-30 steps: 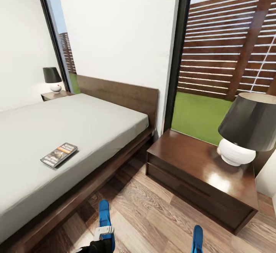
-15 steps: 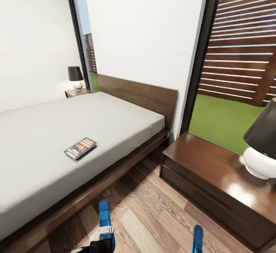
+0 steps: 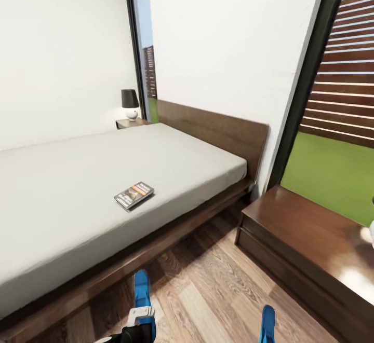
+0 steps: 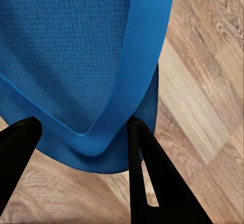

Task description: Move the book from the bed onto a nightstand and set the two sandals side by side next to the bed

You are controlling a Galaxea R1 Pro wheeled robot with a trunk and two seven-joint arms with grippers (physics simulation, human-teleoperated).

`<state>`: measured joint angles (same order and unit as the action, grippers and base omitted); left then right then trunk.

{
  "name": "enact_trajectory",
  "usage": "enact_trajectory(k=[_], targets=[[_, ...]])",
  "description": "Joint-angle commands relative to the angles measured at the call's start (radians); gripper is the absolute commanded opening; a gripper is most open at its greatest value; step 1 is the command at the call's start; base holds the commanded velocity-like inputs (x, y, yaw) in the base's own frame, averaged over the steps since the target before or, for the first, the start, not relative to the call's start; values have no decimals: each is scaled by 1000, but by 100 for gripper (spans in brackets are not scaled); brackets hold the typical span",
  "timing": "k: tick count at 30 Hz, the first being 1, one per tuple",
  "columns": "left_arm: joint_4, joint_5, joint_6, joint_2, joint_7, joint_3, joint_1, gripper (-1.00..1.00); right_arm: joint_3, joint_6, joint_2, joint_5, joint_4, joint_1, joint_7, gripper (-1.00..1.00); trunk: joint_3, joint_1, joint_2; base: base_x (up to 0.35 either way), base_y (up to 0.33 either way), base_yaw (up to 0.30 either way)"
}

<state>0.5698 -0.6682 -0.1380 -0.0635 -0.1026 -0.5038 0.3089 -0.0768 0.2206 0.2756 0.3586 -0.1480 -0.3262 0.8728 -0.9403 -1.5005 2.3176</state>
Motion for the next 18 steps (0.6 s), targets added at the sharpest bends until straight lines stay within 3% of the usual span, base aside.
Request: enact_trajectory(k=[1,18], targets=[[1,-8,-3,-1,0,-4,1,-100,-8,11,0,0,-1,0,2,-100,-1,0,0,0,0,291],[1,-9,-3,-1,0,-4,1,-100,-8,11,-1,0,-1,0,2,-100,-1,0,0,0,0,291]])
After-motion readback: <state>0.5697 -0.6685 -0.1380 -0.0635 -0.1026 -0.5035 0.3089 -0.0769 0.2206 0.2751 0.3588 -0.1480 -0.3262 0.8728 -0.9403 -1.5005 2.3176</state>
